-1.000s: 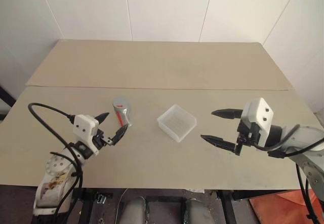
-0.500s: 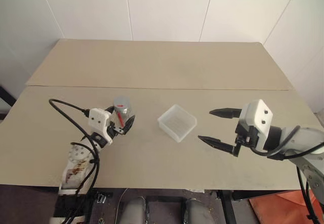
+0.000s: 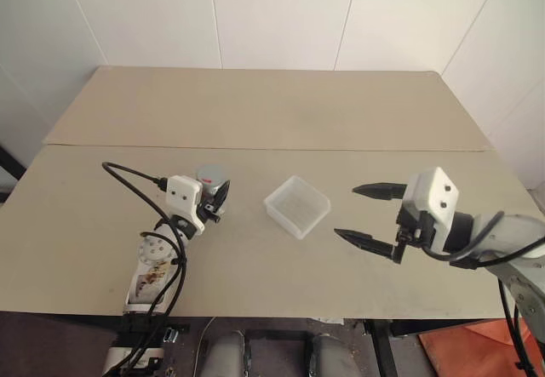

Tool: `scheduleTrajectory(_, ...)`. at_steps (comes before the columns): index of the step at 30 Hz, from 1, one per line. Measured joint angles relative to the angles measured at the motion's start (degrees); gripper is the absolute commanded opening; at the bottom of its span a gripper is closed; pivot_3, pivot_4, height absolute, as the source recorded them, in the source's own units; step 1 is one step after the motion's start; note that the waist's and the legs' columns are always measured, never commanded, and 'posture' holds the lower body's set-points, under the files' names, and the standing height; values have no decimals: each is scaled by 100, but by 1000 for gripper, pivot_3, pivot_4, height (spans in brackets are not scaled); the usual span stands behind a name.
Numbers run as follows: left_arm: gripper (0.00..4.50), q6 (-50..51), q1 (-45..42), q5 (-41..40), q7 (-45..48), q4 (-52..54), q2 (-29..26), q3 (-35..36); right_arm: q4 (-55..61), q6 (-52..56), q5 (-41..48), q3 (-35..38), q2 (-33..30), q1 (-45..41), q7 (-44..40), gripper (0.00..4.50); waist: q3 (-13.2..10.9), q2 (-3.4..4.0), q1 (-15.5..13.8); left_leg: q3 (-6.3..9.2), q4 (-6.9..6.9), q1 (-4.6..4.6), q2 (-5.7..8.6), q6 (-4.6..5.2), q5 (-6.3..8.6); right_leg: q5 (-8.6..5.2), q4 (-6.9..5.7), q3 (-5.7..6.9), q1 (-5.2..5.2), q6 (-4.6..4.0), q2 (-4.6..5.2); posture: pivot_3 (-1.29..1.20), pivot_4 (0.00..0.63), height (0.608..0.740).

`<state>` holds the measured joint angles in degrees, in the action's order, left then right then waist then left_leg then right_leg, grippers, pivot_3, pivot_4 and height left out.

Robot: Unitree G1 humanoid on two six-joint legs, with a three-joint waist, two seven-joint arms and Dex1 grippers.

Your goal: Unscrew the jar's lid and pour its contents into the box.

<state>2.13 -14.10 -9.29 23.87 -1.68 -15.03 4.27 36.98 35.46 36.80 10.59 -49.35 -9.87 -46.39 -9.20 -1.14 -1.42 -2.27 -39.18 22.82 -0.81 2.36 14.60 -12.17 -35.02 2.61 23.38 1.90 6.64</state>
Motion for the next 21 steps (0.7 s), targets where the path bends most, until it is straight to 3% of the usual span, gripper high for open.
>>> scheduleTrajectory(3,1956,398,-216,-258,349,144,-295,-10,-256,82,371,-27,244,-500,-41,4500,-3,-4,28,0,-3,0,-1,0,0,2,-1,0,0,-2,-8,0,150,740)
scheduleTrajectory(10,1956,1990,-1434,-1859,2660,544,-1949,100,-729,680,934,-605,853,-2071,218,4500,-7,-8,99,0,-2,4,-1,-1,-1,3,-8,-3,15,-5,-16,0,150,740)
scheduleTrajectory(15,1956,2630,-2129,-2436,3927,206,-2054,-260,-1117,1042,879,-1193,1471,-3035,660,4500,-8,-8,77,-3,-3,15,4,-2,-1,3,-10,-2,22,-4,-16,0,150,740)
scheduleTrajectory(21,1956,2635,-2754,-2399,4766,-340,-1694,-823,-1402,1366,703,-1564,2037,-3647,1165,4500,-8,-8,78,-9,-22,65,8,-10,-8,6,-73,-10,81,-4,-16,0,150,740)
